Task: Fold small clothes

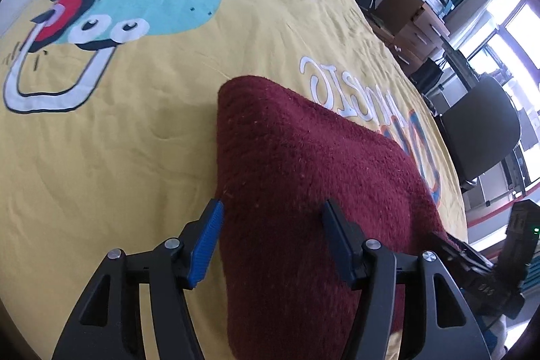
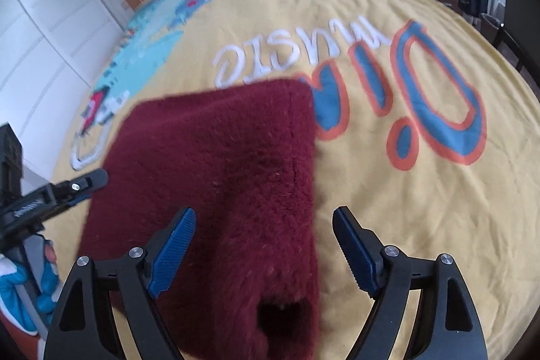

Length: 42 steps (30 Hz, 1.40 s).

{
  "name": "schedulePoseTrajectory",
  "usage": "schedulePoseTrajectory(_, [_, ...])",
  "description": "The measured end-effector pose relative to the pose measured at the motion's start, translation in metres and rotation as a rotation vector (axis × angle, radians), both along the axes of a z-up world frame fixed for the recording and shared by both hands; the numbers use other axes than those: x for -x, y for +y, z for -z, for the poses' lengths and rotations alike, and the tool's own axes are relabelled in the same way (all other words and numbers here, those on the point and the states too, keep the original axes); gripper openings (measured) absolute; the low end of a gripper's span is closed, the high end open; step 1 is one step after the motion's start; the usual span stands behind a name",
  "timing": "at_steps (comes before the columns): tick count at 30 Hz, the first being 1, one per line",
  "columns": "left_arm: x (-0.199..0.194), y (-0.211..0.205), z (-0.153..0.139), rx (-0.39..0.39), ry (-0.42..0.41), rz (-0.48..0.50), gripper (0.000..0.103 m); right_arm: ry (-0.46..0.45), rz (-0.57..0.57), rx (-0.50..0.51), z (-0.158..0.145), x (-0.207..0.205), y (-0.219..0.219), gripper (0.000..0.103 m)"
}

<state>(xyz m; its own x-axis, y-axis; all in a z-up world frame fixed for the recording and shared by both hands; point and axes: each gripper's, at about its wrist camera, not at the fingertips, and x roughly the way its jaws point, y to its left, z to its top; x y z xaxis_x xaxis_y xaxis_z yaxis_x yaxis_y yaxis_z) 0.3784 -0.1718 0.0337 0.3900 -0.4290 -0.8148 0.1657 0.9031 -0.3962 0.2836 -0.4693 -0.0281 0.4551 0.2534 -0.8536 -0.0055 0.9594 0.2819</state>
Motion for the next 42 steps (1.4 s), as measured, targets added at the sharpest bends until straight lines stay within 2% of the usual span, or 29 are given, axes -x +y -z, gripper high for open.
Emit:
schedulePoseTrajectory(1, [-0.002, -0.002, 0.003, -0.013, 0.011, 0.007, 0.065, 0.015, -0.012, -0.001, 0.004, -0.001, 0.001, 0.084])
schedulePoseTrajectory(8, [0.002, -0.017, 0.028, -0.082, 0.058, 0.064, 0.074, 0.100, -0.075, -0.052, 0.032, -0.008, 0.004, 0.084])
schedulePoseTrajectory(12, [0.003, -0.023, 0.044, -0.068, 0.121, 0.069, 0.084, 0.128, -0.101, -0.101, 0.043, -0.011, 0.004, 0.083])
schedulePoseTrajectory(13, [0.002, -0.023, 0.048, -0.049, 0.147, 0.071, 0.085, 0.130, -0.110, -0.108, 0.044, -0.012, 0.005, 0.081])
schedulePoseTrajectory(14, [0.000, -0.022, 0.052, -0.027, 0.169, 0.071, 0.085, 0.130, -0.126, -0.125, 0.045, -0.013, 0.007, 0.072])
schedulePoseTrajectory(15, [-0.001, -0.020, 0.056, -0.009, 0.187, 0.072, 0.085, 0.127, -0.134, -0.118, 0.044, -0.014, 0.009, 0.068])
schedulePoseTrajectory(18, [-0.003, -0.020, 0.057, -0.013, 0.182, 0.078, 0.082, 0.117, -0.163, -0.079, 0.037, -0.016, 0.018, 0.057])
schedulePoseTrajectory(23, [0.009, -0.028, 0.038, -0.091, 0.061, 0.126, 0.057, 0.030, -0.191, 0.002, 0.012, -0.008, 0.036, 0.042])
schedulePoseTrajectory(25, [0.012, -0.023, 0.031, -0.078, 0.041, 0.121, 0.051, -0.006, -0.196, -0.001, 0.000, -0.004, 0.041, 0.040])
schedulePoseTrajectory(27, [0.013, -0.011, 0.025, -0.038, 0.039, 0.099, 0.049, -0.035, -0.219, -0.013, -0.014, -0.002, 0.050, 0.039])
schedulePoseTrajectory(31, [0.021, 0.022, 0.004, -0.013, 0.000, 0.064, 0.048, -0.077, -0.257, -0.052, -0.030, 0.001, 0.076, 0.039])
schedulePoseTrajectory(34, [0.026, 0.054, -0.009, 0.005, -0.033, 0.034, 0.048, -0.073, -0.265, -0.099, -0.023, -0.001, 0.092, 0.039])
schedulePoseTrajectory(36, [0.031, 0.073, -0.008, 0.005, -0.033, 0.014, 0.050, -0.027, -0.264, -0.113, -0.005, -0.002, 0.098, 0.041])
schedulePoseTrajectory(38, [0.033, 0.089, 0.004, -0.029, -0.015, 0.003, 0.053, 0.002, -0.259, -0.104, 0.008, 0.002, 0.098, 0.045])
schedulePoseTrajectory(40, [0.035, 0.102, 0.017, -0.049, 0.027, -0.018, 0.056, -0.007, -0.248, -0.116, 0.008, 0.011, 0.091, 0.047])
schedulePoseTrajectory(42, [0.045, 0.115, 0.014, -0.035, 0.014, -0.020, 0.058, -0.027, -0.241, -0.103, 0.000, 0.021, 0.077, 0.049])
